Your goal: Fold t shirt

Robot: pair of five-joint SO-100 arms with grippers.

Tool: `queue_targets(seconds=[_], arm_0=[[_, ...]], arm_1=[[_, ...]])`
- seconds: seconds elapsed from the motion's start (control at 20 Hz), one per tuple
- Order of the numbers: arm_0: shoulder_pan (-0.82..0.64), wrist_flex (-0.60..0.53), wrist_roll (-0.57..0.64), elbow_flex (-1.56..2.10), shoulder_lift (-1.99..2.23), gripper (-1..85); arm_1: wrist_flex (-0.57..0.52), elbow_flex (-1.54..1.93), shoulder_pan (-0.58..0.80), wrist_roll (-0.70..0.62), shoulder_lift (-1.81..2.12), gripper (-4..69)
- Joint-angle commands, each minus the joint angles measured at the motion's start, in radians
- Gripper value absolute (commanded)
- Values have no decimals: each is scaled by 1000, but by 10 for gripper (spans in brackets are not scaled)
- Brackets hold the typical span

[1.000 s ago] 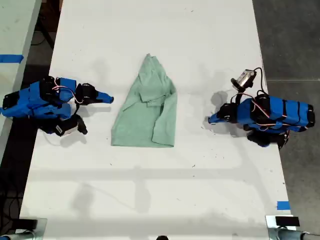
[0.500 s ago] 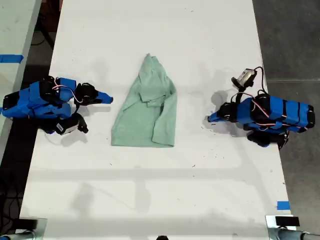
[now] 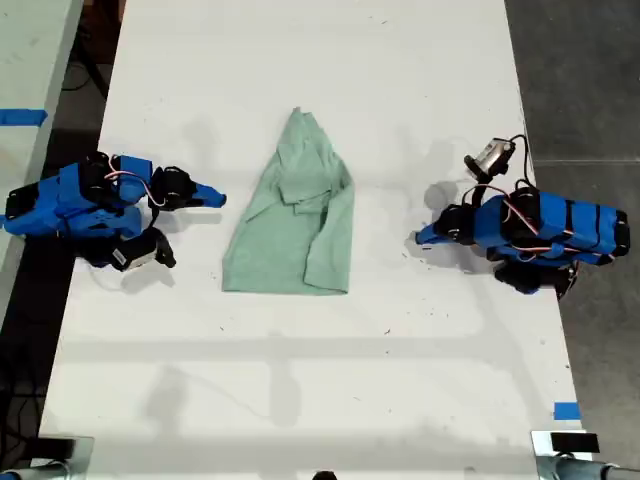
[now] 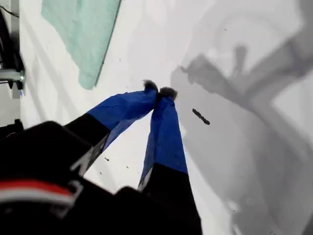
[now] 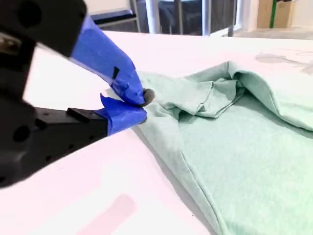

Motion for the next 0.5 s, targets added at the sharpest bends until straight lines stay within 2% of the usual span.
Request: queue_targets(seconds=[0.0,0.45], arm_0=[[2,-23,3,-6,6,-1],[0,-21,3,-6,6,-1]], arm_1=[[9,57,-5,-12,15,17],[9,57,-5,-11,15,17]])
